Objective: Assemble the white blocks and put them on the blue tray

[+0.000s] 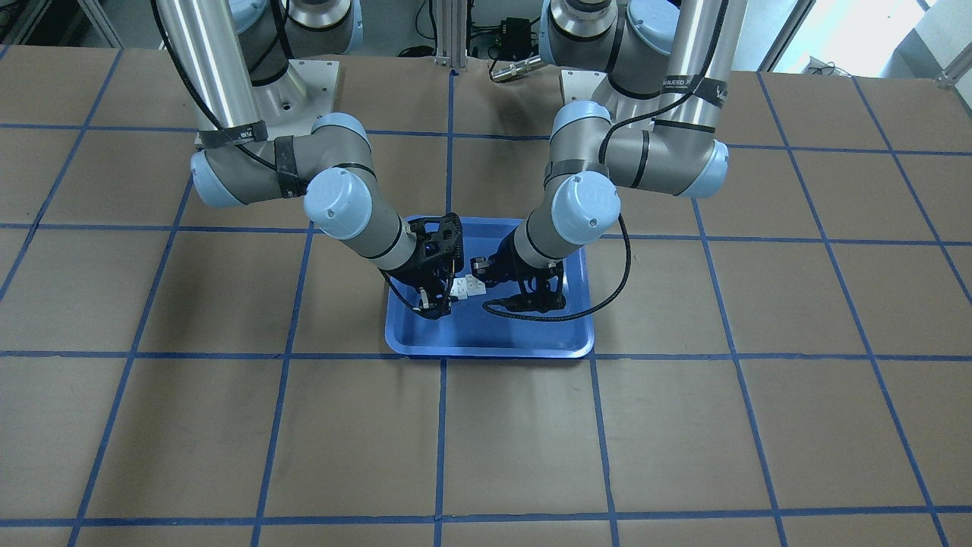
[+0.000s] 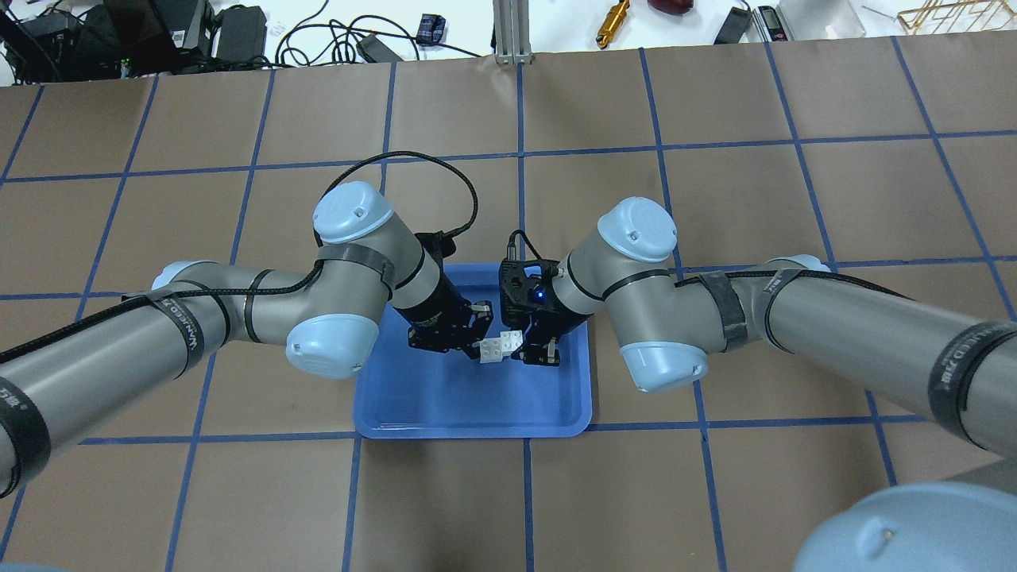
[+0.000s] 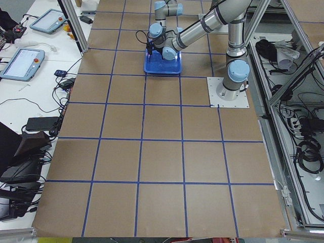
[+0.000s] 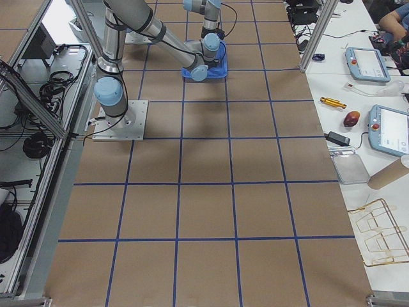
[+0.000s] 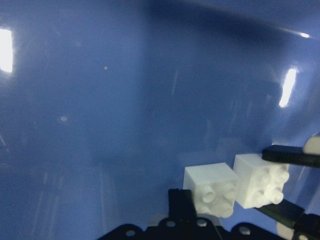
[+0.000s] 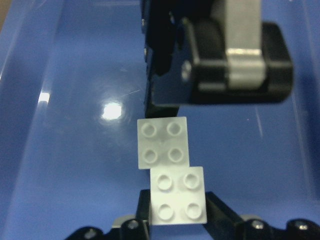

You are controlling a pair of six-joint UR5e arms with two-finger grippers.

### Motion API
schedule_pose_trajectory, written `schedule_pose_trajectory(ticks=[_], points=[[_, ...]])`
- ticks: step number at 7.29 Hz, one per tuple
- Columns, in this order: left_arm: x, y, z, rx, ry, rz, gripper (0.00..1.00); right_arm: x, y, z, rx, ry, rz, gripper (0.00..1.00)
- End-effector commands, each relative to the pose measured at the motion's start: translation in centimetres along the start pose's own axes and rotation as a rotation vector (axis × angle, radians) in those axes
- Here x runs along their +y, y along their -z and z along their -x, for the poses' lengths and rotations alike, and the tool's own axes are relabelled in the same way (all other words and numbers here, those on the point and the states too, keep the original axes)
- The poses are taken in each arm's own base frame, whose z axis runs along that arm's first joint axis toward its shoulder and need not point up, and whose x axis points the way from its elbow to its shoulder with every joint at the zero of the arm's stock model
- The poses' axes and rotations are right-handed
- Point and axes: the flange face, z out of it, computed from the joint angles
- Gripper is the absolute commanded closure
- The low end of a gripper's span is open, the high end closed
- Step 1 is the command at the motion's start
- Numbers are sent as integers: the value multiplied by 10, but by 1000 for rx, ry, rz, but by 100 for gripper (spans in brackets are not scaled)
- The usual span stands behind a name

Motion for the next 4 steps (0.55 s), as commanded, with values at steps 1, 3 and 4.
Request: schedule_pose_trajectory(ticks=[1, 3, 4], points=[[0, 0, 0, 2, -1, -1, 100, -2, -2, 2, -4, 6, 1, 40], [0, 0, 0, 1, -1, -2, 100, -3, -2, 2, -4, 5, 3, 30], [0, 0, 0, 0, -2, -2, 100, -3, -1, 1, -2, 4, 3, 24]])
